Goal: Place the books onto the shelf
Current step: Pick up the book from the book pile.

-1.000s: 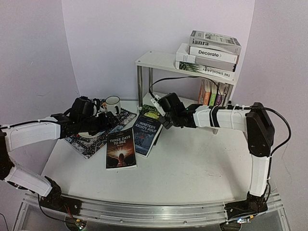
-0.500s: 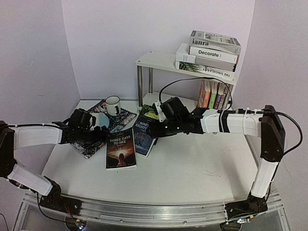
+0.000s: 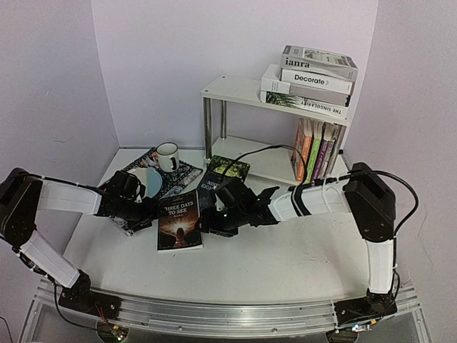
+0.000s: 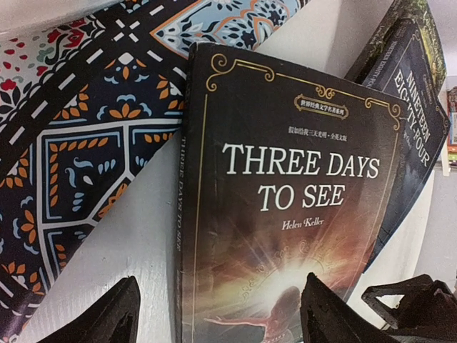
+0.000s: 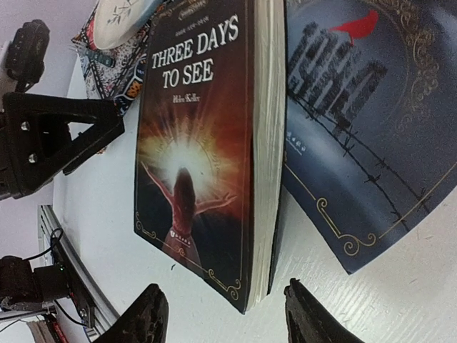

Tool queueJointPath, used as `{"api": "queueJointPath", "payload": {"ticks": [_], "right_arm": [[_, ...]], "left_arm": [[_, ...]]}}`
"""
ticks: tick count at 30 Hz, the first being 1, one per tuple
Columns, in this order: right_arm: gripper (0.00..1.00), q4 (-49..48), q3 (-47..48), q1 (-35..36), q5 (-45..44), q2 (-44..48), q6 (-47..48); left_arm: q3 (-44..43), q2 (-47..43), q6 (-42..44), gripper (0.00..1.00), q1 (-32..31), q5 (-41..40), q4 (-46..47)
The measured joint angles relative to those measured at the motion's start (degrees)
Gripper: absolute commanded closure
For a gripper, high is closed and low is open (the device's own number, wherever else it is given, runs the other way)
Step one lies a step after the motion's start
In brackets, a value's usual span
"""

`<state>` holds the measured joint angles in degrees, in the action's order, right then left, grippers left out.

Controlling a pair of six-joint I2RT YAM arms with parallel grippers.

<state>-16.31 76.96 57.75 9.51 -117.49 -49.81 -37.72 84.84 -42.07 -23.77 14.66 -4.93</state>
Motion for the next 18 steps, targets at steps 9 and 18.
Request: {"api": "queueJointPath", "payload": {"ticks": [9, 18], "right_arm": [[0.48, -4.61, -1.01, 0.14, 0.75, -5.25, -5.13], [0.64, -8.39, 0.67, 0.14, 0.42, -8.22, -6.53]], "left_arm": [[-0.02, 3.49, 0.37, 0.24, 0.00, 1.42, 1.89], [0.07, 3.45, 1.30, 0.24, 0.00, 1.70, 2.21]]}}
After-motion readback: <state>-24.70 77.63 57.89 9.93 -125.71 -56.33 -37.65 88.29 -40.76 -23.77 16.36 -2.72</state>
